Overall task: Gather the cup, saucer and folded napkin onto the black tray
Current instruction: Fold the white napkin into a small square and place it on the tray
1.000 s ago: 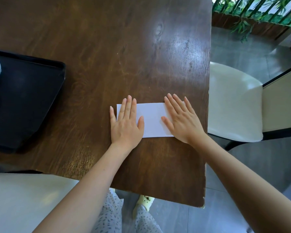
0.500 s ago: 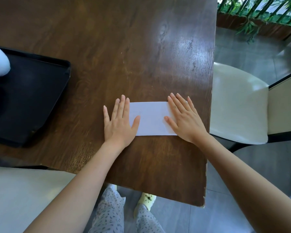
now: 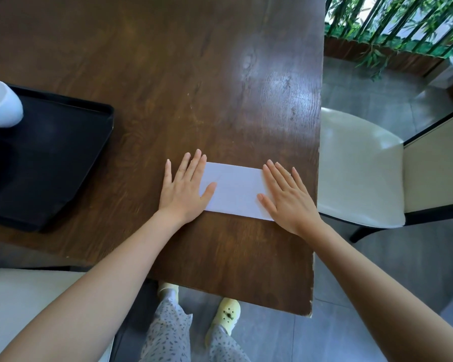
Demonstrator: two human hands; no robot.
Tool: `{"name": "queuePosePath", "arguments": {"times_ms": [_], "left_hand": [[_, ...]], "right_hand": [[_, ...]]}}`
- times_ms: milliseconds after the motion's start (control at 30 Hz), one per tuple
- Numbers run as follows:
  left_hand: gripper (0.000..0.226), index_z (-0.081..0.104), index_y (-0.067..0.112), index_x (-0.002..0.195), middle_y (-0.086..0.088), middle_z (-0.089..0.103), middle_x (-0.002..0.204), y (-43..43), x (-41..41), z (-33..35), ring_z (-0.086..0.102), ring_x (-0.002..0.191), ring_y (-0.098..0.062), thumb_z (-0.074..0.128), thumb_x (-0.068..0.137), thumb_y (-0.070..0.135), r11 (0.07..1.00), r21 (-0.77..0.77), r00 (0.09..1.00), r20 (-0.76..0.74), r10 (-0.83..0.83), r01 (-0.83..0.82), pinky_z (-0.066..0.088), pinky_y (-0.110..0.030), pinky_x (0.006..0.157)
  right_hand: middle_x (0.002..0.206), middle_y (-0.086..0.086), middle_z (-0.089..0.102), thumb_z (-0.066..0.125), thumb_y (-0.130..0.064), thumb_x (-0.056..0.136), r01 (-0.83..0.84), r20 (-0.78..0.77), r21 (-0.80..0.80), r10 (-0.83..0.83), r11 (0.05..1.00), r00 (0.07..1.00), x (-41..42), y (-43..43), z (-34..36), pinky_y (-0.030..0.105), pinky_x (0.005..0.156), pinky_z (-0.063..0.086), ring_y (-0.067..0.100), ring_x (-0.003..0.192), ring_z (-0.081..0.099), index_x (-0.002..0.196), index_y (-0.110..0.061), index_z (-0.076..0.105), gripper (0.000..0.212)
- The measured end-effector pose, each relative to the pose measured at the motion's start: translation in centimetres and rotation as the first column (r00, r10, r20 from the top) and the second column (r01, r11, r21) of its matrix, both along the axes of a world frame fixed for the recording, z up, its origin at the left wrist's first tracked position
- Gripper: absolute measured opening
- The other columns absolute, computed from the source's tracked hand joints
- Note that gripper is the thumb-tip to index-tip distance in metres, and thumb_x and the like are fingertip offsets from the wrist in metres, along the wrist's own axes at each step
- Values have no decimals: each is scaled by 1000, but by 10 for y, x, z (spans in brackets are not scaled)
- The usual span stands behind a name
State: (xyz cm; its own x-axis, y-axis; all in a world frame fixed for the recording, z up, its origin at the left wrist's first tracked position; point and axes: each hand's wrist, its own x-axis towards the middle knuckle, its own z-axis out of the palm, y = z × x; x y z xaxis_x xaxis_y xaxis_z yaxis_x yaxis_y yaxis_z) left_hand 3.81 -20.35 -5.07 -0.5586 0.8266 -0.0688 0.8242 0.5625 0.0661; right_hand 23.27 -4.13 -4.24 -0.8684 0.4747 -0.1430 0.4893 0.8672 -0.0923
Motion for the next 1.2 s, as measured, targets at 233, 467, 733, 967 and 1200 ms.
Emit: {"name": "queuePosePath", "arguments": {"times_ms": [233,467,733,967,1200], "left_hand": [[71,-5,24,148,9,-7,158,4,-21,7,-9,145,-13,3,88,60,985,-55,986,32,-164,166,-8,-47,116],[65,-11,19,147,3,-14,158,14,-29,36,-17,144,-17,11,95,50,918,-242,936,-89,-342,313,-11,-51,115],[83,-4,15,148,-4,-10,157,-56,96,22,-19,142,-22,16,87,67,848,-52,843,148,-516,528,-14,-45,115],[77,41,3,138,-16,40,145,-76,148,19,33,137,-29,42,84,58,809,144,820,-48,-570,570,33,-46,110],[60,61,3,121,-18,58,128,-93,170,3,52,122,-33,64,79,47,766,198,789,-222,-572,611,46,-45,99]], "right_hand": [[160,-4,-3,4,-52,94,-24,18,-41,25,999,1000,32,-16,10,31,116,-14,6,145,-9,149,-21,-4,63],[157,-4,-12,7,-53,95,55,2,-112,-55,992,998,40,-61,15,31,116,-15,9,144,-11,148,-20,-8,64],[157,-3,7,32,-36,100,63,-119,-199,-88,978,989,65,-92,26,31,118,-5,14,146,10,149,-17,17,55],[136,14,54,37,-20,88,-65,-215,-114,39,991,976,92,-96,36,53,104,35,30,122,56,126,-4,58,46],[139,8,51,66,-17,82,-176,-228,-64,158,982,961,121,-100,27,51,105,39,26,125,53,129,-7,56,49]]}}
